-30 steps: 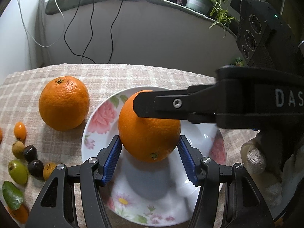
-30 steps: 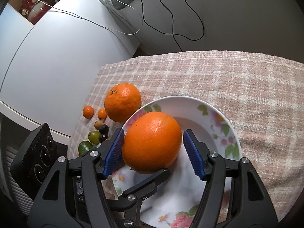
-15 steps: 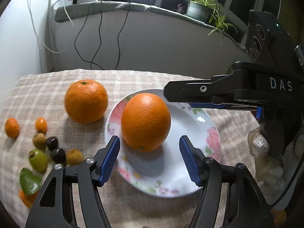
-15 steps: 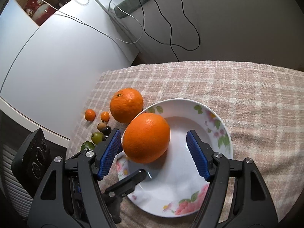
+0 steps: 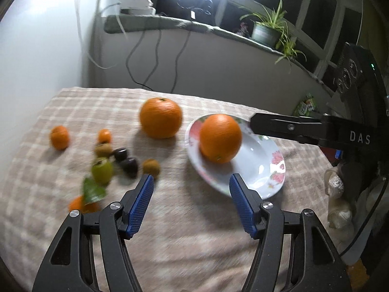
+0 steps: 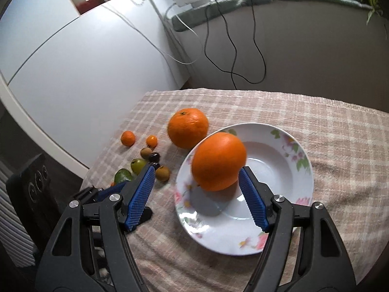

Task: Organize fruits
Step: 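Open the right tool and withdraw it from the orange, then grasp the mandarin with leaf with the left tool while the right tool grasps a kiwi, then carry the mandarin and kiwi to the plate and release both, then move the right tool to the second large orange and grasp it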

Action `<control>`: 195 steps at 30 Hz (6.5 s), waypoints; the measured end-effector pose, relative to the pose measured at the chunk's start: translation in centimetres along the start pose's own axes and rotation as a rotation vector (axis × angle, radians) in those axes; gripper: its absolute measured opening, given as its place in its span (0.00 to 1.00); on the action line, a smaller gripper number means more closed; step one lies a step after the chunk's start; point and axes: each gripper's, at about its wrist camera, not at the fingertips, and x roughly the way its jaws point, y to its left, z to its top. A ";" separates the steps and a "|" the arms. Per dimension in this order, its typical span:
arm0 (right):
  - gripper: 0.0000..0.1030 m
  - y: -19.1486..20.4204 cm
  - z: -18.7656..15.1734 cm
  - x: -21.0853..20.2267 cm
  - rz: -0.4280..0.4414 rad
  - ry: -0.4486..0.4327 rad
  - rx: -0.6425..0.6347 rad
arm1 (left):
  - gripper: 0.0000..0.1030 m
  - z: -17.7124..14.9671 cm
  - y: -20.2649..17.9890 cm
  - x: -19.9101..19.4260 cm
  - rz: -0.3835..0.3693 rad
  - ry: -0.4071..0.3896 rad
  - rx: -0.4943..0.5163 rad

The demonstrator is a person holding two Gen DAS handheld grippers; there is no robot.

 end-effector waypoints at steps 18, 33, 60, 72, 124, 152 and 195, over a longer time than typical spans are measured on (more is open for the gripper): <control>0.82 9.5 -3.6 2.1 0.014 0.021 -0.271 | 0.68 -5.3 8.4 -4.0 0.131 0.024 -0.150; 0.47 11.6 -2.5 7.3 -0.027 0.150 -0.390 | 0.59 -5.0 9.7 -3.2 0.104 0.015 -0.178; 0.37 12.3 -1.3 15.8 -0.203 0.404 -0.674 | 0.50 -3.7 10.2 -0.1 0.119 0.052 -0.138; 0.27 11.8 -1.0 16.6 -0.188 0.411 -0.647 | 0.37 -3.4 10.5 0.7 0.121 0.062 -0.131; 0.27 -0.8 -3.9 -0.5 -0.157 0.121 -0.264 | 0.34 -0.3 -4.1 2.9 -0.088 0.056 0.050; 0.27 -2.5 -3.5 2.9 -0.146 0.174 -0.255 | 0.35 0.7 -5.7 6.0 -0.059 0.094 0.105; 0.85 -1.0 2.0 1.0 -0.056 0.092 -0.167 | 0.70 4.5 2.9 2.9 -0.040 0.024 -0.049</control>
